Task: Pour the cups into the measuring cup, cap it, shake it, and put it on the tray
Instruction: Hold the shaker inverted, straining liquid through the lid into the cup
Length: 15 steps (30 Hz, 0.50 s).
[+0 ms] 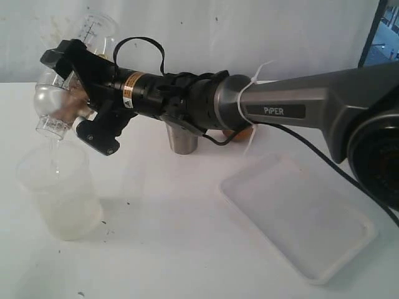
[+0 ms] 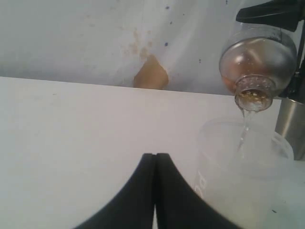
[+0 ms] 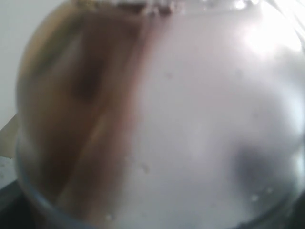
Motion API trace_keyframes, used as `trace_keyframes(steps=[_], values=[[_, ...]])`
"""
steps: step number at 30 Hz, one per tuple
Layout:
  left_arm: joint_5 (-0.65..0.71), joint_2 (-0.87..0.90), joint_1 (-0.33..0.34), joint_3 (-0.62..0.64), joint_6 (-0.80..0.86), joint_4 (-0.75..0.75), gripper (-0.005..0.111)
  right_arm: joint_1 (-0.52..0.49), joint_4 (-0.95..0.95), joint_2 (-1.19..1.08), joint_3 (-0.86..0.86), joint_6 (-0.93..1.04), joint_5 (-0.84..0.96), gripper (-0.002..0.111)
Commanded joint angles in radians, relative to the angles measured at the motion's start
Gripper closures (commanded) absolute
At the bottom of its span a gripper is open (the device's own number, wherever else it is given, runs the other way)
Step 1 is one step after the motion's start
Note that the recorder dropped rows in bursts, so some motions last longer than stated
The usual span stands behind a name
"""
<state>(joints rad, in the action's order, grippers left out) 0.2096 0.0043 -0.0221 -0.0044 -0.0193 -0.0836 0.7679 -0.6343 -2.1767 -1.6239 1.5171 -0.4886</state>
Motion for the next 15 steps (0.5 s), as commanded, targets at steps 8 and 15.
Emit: trace_keyframes(steps=[8,15], values=[[-0.01,-0.004,-0.001,0.004,-0.002,0.003,0.107,-0.001,-0.021,0.022,-0.013,0.032,-0.042,0.108],[-0.01,-0.004,-0.001,0.004,-0.002,0.003,0.107,-0.001,-0.025,0.022,-0.013,0.06,-0.042,0.108]])
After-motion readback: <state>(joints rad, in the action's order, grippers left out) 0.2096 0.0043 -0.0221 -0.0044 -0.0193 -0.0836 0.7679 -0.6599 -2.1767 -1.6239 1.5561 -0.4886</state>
